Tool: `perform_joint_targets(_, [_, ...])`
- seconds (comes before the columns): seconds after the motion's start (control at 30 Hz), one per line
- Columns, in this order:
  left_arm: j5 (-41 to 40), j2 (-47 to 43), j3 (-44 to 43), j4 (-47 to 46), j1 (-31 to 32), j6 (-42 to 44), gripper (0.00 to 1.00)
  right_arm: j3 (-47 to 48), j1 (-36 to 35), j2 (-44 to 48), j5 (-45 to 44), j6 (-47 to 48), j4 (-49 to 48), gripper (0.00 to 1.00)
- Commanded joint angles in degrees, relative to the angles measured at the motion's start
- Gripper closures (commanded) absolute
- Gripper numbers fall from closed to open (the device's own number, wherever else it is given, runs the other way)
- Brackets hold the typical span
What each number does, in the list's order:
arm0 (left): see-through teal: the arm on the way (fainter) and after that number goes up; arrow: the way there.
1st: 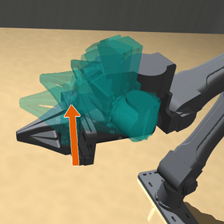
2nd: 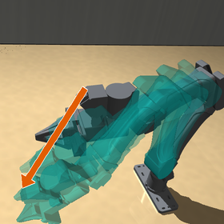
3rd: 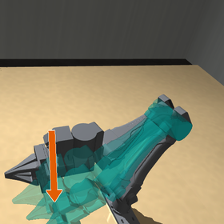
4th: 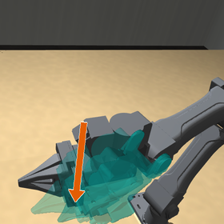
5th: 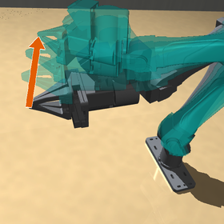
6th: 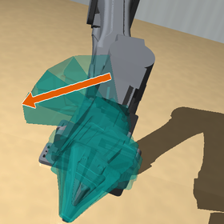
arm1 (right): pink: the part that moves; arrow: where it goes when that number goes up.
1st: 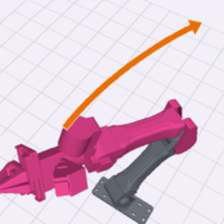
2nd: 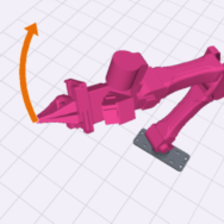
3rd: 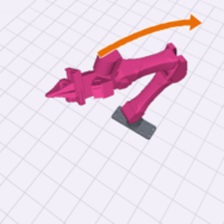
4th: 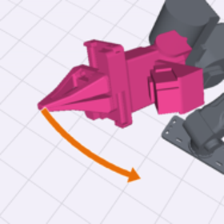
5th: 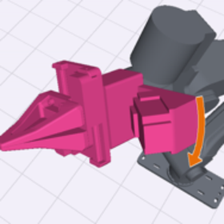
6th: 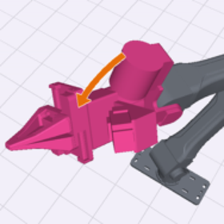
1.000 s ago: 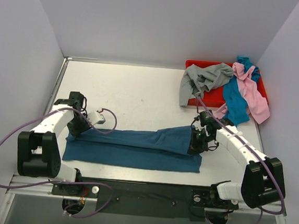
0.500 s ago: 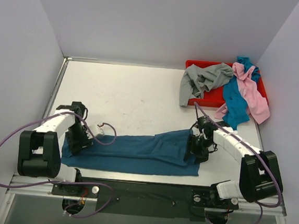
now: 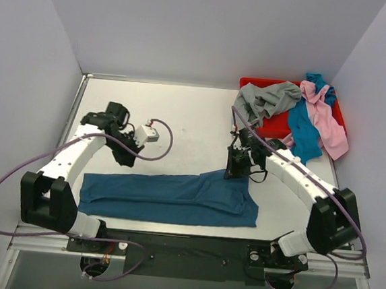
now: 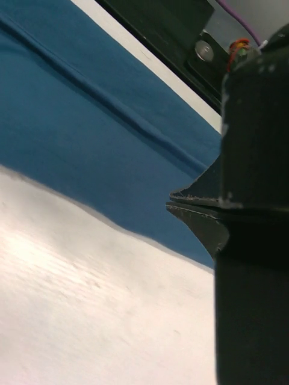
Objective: Fold and stack the t-shirts
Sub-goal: Rotate the tshirt 90 degrees
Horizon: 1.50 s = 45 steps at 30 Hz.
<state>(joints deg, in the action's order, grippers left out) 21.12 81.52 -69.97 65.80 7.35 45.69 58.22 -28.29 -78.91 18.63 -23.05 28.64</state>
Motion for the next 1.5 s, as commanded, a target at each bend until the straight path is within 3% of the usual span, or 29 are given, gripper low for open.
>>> perform_joint_targets(0.0, [1.3, 1.5, 7.0, -13.6, 13.2, -13.1, 1.0, -1.3, 1.8, -7.6, -0.6, -1.8, -1.7, 1.0])
perform_joint_targets(0.1, [-6.6, 5.0, 12.2, -21.9, 21.9, -14.8, 1.0, -2.6, 3.0, -11.6, -2.3, -2.5, -2.4, 1.0])
perform_joint_targets(0.2, [-12.5, 8.3, 15.6, -26.3, 24.9, -16.2, 1.0, -3.1, 4.2, -14.3, -5.3, -3.1, -4.6, 1.0])
perform_joint_targets(0.33, [-14.1, 10.7, 17.9, -27.0, 28.8, -15.6, 1.0, -0.8, 6.4, -21.5, -6.5, -4.0, -5.3, 1.0])
perform_joint_targets(0.5, [-13.0, 4.9, 20.8, -23.7, 35.0, -12.6, 0.99, 6.9, 8.3, -28.0, -9.5, -2.4, -4.6, 1.0])
perform_joint_targets(0.6, [-12.1, 0.5, 20.2, -20.8, 35.8, -11.8, 0.79, 12.9, 8.4, -33.0, -10.0, -0.1, -2.3, 1.0])
perform_joint_targets(0.67, [-12.0, -1.6, 19.4, -19.0, 35.8, -11.5, 0.72, 16.9, 8.5, -34.5, -9.9, 1.6, -0.6, 1.0])
perform_joint_targets(0.87, [-15.0, -3.5, 17.3, -16.8, 31.2, -13.3, 0.71, 22.8, 8.1, -27.7, -10.5, 5.6, 2.6, 1.0])
perform_joint_targets(0.93, [-17.1, -3.5, 16.8, -18.2, 27.5, -15.2, 0.7, 20.1, 8.3, -22.6, -13.0, 5.8, 3.2, 0.93])
perform_joint_targets(1.03, [-22.9, -3.2, 18.3, -21.7, 23.5, -17.6, 0.57, 14.4, 9.5, -16.5, -17.0, 4.3, 5.3, 0.66])
perform_joint_targets(1.17, [-27.4, -2.2, 20.2, -25.7, 20.2, -19.2, 0.51, 2.7, 12.3, -8.6, -18.5, 0.5, 6.8, 0.43])
perform_joint_targets(1.3, [-28.0, -2.2, 20.3, -26.9, 16.9, -19.6, 0.49, -5.6, 14.8, -6.8, -17.8, -0.9, 4.9, 0.35])
perform_joint_targets(1.47, [-29.0, -1.4, 19.8, -27.9, 14.6, -19.0, 0.48, -8.2, 17.3, -12.7, -10.8, -0.4, -0.3, 0.38])
